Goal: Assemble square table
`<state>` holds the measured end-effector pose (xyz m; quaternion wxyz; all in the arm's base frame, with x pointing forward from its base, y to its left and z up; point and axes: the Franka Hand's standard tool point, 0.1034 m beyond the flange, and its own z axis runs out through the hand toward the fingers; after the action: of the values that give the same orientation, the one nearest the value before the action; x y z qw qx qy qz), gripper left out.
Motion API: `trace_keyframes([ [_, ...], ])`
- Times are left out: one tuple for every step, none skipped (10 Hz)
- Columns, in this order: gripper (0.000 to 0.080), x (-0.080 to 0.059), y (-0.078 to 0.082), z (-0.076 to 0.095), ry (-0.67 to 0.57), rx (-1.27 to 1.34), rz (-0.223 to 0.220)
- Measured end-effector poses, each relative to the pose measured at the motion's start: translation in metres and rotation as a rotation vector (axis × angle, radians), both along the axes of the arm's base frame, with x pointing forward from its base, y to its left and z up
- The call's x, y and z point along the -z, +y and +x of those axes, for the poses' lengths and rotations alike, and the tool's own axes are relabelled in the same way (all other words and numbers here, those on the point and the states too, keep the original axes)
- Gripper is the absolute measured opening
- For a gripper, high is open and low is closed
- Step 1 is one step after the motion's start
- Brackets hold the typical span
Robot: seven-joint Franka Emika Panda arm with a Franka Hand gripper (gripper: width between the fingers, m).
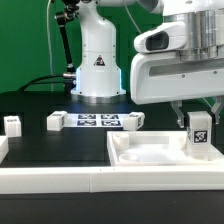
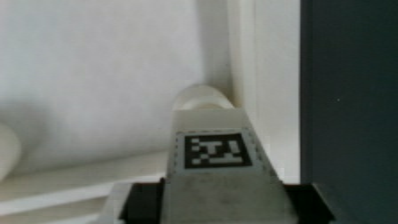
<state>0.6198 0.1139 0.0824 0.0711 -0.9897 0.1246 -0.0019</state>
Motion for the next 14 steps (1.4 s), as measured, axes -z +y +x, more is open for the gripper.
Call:
trace_keyframes([
  [0.0291, 0.0002, 0.0002, -0.0004, 0.013, 0.1, 0.001],
  [0.0291, 0.0003, 0.0004, -0.0004, 0.021, 0.162, 0.0],
  [0.0291, 0.0004, 0.0005, -0.0005, 0.035, 0.252, 0.005],
  [0.0291, 0.0005, 0.0004, -0.0005, 0.046, 0.318, 0.014],
  [0.0291, 0.0001, 0.0027, -0.0011, 0.066, 0.414, 0.014],
  [0.0291, 0.0002, 0.0047, -0.0013, 0.082, 0.511, 0.021],
  [0.0291, 0.0004, 0.0051, -0.0014, 0.09, 0.557, 0.027],
  [0.0291, 0.0009, 0.0054, -0.0012, 0.1, 0.627, 0.033],
  [0.0291, 0.0017, 0.0056, -0.0013, 0.107, 0.666, 0.037],
  [0.0291, 0.0017, 0.0064, -0.0013, 0.115, 0.715, 0.042],
  [0.0291, 0.0018, 0.0068, -0.0013, 0.121, 0.743, 0.046],
  [0.036, 0.002, 0.0073, -0.0015, 0.121, 0.741, 0.046],
  [0.036, 0.0021, 0.0074, -0.0021, 0.118, 0.689, 0.043],
  [0.0552, 0.001, 0.0075, -0.0023, 0.126, 0.642, 0.038],
])
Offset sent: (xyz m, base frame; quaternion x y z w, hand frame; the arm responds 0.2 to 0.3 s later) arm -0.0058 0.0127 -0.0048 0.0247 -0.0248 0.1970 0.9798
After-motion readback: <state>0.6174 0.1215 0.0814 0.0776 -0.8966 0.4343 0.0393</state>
